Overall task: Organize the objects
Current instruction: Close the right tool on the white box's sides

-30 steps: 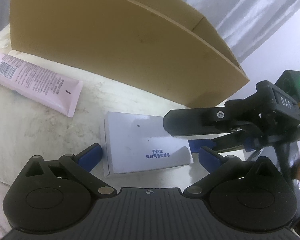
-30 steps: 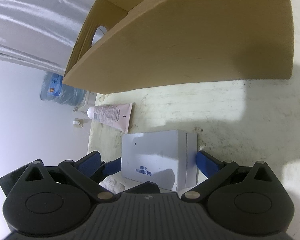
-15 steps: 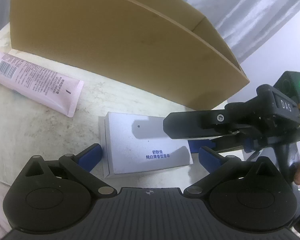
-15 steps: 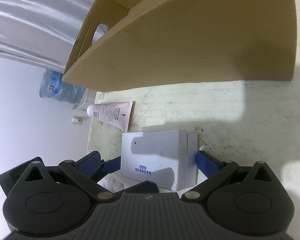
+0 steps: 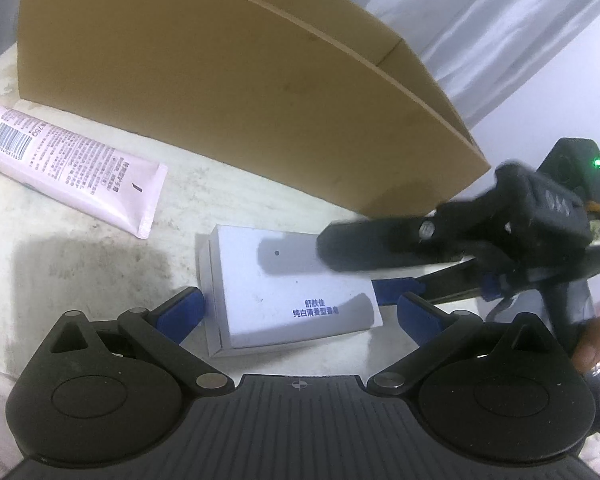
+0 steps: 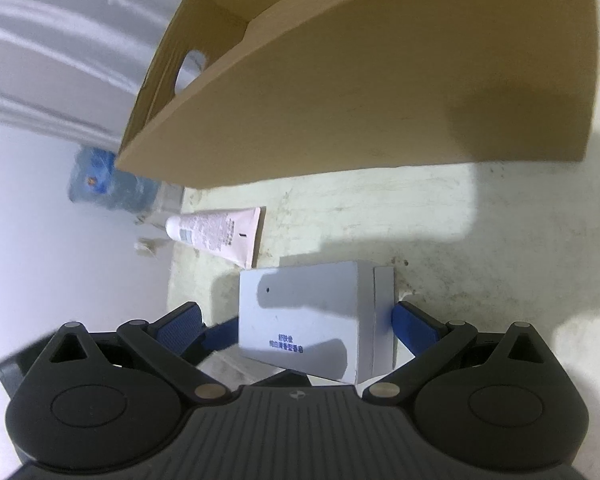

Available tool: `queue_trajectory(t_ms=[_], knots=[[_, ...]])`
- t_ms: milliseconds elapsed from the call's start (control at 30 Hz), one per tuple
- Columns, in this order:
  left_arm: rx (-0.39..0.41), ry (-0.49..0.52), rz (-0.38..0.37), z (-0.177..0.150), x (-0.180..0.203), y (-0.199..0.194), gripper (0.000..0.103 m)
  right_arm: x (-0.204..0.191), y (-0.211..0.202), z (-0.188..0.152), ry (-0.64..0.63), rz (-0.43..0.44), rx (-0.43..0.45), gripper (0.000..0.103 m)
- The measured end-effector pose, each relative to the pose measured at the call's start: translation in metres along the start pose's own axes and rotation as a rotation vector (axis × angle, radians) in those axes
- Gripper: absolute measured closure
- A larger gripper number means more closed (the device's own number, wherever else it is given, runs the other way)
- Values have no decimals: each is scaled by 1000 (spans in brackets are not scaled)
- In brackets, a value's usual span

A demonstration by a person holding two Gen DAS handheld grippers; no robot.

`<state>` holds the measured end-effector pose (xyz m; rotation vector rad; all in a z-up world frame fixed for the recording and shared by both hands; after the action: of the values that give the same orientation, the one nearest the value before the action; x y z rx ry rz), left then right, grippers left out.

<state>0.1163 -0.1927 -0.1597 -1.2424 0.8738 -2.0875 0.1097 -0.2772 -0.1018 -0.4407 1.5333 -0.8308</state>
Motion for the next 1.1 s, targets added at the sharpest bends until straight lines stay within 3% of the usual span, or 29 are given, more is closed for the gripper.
queue_trajectory(t_ms=[200,533,1100], knots=[[15,-7,-64,-2,-7,-3,0,-13,8,-3,-67,-101,7,0],[37,4,-136,-5,-17,-11,0,-18,12,-5,-96,-164,41,0],[55,-7,-169,2,-18,-8,0,-17,12,-3,-64,-161,55,0]])
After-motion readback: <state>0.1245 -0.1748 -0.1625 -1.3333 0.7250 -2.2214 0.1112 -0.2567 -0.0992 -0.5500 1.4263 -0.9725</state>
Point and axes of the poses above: each gripper's, at about its wrist camera, not at the fingertips, and y roughly the way its jaws point, x to its right, z to its top, the point moved 6 cm from there along y, roughly the way its jaws point, and after that the axes turned 9 degrees about -x, right-handed, at the moved point
